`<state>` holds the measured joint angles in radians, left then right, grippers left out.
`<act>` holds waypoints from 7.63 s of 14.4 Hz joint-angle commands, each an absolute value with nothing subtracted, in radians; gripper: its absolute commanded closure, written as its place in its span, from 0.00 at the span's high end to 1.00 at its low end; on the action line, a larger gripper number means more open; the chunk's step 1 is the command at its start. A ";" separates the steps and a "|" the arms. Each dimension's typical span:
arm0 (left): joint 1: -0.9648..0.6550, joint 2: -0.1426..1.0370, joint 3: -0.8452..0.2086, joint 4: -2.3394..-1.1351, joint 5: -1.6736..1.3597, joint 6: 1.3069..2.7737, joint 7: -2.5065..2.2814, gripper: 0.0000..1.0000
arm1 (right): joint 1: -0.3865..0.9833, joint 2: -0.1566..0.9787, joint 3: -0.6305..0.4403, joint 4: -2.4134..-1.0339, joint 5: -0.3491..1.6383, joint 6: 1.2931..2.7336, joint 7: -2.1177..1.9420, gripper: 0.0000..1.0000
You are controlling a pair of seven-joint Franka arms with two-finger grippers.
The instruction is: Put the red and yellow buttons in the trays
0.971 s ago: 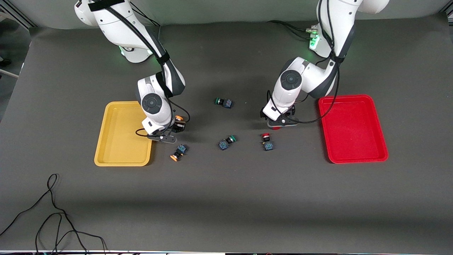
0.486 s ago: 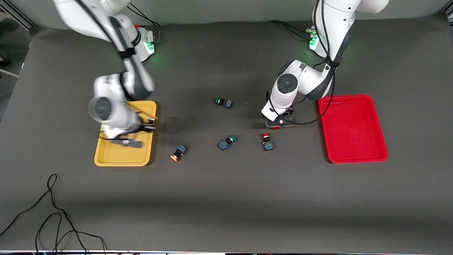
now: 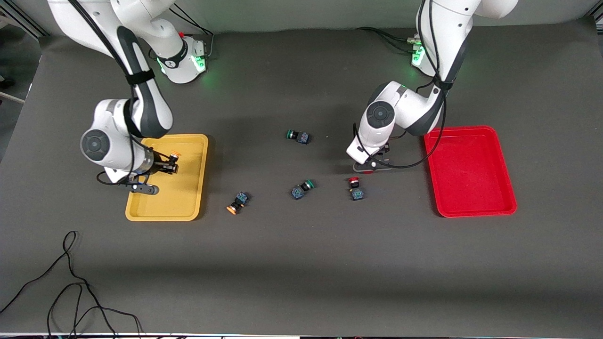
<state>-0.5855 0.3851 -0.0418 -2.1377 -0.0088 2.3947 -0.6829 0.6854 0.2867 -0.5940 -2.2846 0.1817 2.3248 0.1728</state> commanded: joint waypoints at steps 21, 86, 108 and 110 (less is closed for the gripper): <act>-0.067 0.256 -0.028 -2.413 0.048 2.471 -0.184 0.45 | 0.778 0.685 -0.449 -1.615 0.388 2.207 0.612 1.00; 0.186 0.216 -0.061 -2.188 0.207 2.316 0.018 1.00 | -0.029 -0.116 0.020 -1.882 0.003 1.752 -0.044 1.00; -0.049 0.069 -0.012 -1.577 -0.017 1.508 0.034 1.00 | -0.026 -0.006 0.031 -1.695 0.014 1.674 0.061 1.00; -0.051 0.069 -0.014 -1.577 -0.015 1.506 0.032 1.00 | -0.023 0.029 0.031 -1.657 0.014 1.678 0.063 1.00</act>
